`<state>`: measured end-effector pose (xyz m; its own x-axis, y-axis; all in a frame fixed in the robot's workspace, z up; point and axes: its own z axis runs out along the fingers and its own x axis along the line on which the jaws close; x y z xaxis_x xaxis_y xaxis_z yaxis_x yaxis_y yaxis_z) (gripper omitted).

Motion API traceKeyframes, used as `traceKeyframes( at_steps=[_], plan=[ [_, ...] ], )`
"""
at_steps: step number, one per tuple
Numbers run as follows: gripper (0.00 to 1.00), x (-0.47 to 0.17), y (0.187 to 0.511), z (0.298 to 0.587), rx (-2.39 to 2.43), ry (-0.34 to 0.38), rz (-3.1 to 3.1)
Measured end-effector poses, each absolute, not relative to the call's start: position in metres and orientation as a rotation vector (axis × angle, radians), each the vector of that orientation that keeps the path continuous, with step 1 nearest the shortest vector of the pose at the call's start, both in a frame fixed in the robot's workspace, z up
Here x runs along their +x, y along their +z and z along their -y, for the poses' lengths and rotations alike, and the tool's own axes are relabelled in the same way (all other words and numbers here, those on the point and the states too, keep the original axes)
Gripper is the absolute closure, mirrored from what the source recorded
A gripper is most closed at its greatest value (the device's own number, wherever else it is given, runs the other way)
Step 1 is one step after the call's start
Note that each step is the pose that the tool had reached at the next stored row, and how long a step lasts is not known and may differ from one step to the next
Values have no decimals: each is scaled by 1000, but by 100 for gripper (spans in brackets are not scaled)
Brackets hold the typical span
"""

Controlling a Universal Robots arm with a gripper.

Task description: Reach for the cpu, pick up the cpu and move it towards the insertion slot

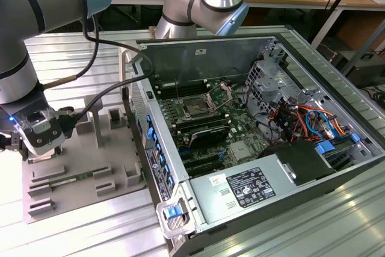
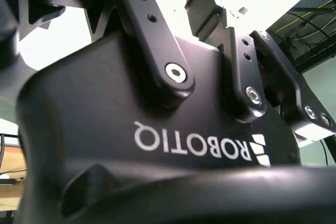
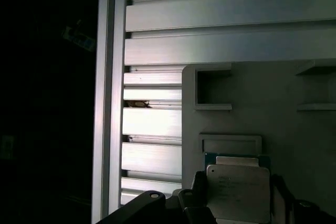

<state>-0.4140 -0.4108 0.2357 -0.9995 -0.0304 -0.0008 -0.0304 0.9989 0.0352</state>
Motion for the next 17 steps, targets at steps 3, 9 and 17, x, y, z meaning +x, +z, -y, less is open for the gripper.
traceKeyframes(
  at_steps=[3, 9, 17],
  plan=[
    [45, -414, 238, 411, -48, 55, -3140],
    [45, -414, 244, 411, -48, 55, -3140],
    [45, -414, 251, 411, -48, 55, -3140]
  ],
)
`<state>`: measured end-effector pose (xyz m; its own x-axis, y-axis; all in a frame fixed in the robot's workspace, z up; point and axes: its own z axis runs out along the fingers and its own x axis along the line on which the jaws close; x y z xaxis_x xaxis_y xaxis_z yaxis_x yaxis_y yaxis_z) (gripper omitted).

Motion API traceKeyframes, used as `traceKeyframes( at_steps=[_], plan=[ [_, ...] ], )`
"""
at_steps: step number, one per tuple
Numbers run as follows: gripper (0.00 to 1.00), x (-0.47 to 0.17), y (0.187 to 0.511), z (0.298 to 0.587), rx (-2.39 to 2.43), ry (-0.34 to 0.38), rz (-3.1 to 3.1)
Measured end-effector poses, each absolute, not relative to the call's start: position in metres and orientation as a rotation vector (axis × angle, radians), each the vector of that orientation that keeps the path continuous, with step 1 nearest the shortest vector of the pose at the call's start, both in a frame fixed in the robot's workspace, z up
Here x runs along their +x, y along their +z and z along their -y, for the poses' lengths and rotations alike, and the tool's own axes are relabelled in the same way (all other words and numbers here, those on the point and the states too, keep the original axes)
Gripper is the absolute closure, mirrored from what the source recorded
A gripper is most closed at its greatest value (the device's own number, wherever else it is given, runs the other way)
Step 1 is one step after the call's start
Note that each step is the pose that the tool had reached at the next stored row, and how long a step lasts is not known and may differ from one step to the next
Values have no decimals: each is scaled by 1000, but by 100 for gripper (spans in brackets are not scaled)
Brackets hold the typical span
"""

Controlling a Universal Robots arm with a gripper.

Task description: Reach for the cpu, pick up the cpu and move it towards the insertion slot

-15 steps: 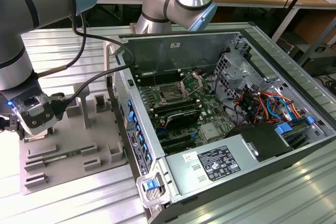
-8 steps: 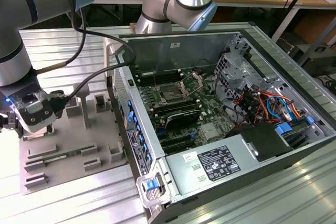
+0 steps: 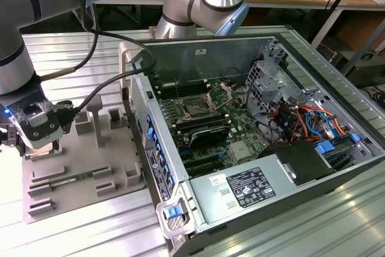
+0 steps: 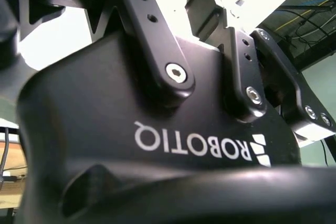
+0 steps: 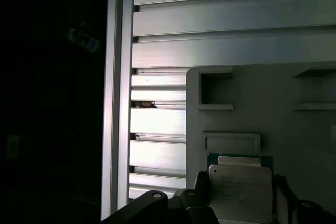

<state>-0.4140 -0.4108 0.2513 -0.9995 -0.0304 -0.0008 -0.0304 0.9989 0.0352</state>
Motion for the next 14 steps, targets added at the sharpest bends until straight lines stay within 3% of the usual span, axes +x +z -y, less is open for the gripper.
traceKeyframes(
  at_steps=[14],
  plan=[
    [45, -414, 264, 411, -48, 55, -3140]
  ],
)
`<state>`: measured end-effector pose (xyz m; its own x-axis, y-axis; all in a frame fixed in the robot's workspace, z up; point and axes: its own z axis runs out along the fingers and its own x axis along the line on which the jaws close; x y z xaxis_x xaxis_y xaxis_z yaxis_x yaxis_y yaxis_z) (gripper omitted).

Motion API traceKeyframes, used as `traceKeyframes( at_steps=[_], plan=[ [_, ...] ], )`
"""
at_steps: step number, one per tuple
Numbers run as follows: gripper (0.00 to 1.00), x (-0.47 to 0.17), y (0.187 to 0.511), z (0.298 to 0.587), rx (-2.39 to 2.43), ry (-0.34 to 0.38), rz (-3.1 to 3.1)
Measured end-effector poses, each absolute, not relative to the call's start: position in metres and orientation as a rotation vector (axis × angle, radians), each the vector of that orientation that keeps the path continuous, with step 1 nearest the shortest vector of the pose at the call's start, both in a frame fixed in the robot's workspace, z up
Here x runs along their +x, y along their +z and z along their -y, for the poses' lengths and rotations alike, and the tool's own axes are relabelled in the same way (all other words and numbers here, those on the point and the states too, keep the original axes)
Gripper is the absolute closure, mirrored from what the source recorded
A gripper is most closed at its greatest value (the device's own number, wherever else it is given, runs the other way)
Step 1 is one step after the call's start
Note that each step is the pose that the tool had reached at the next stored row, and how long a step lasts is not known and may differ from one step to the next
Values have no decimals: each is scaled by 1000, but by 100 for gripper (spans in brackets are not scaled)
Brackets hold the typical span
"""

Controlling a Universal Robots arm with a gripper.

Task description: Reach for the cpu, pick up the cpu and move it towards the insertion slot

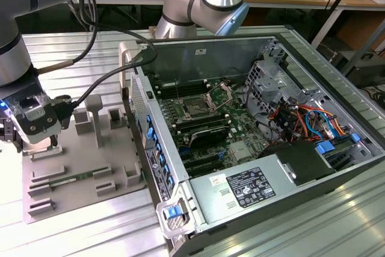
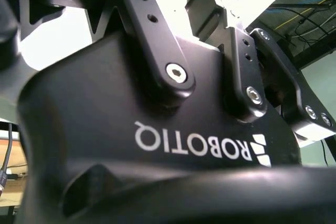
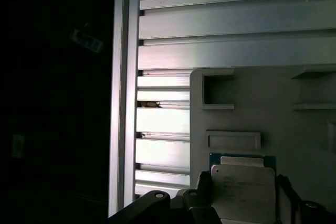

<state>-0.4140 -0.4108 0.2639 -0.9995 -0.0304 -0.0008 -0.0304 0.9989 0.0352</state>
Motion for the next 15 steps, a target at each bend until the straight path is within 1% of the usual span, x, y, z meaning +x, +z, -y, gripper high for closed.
traceKeyframes(
  at_steps=[15],
  plan=[
    [45, -414, 281, 411, -48, 55, -3140]
  ],
)
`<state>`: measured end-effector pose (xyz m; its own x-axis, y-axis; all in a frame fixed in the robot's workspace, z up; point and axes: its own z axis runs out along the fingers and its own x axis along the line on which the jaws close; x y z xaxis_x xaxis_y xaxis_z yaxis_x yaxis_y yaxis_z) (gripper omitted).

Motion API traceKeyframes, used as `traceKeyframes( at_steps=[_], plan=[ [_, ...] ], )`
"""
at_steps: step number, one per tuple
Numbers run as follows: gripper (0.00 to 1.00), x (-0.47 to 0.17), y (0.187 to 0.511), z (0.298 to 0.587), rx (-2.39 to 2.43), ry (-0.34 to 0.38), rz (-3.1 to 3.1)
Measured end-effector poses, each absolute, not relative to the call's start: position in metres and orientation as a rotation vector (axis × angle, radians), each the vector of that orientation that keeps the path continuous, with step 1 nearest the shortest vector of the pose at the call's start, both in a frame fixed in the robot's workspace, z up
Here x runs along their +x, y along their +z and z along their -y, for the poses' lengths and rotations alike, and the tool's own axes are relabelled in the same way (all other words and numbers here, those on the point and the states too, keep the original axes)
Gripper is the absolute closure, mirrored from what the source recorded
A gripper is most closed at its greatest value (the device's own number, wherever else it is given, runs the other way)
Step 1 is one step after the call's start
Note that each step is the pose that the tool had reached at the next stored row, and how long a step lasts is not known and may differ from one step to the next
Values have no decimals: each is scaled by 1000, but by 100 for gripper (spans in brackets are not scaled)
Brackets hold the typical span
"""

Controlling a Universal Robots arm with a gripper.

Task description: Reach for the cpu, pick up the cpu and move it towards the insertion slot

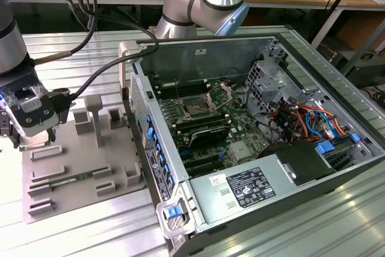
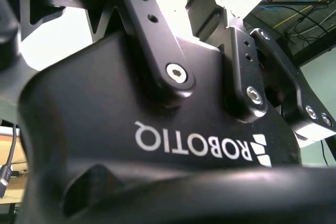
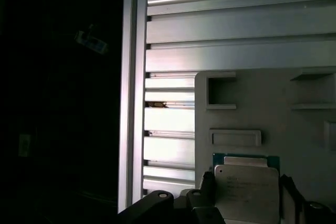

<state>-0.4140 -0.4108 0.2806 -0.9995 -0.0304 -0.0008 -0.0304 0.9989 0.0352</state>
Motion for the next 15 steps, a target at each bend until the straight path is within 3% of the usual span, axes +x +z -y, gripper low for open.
traceKeyframes(
  at_steps=[15],
  plan=[
    [45, -414, 298, 411, -48, 55, -3140]
  ],
)
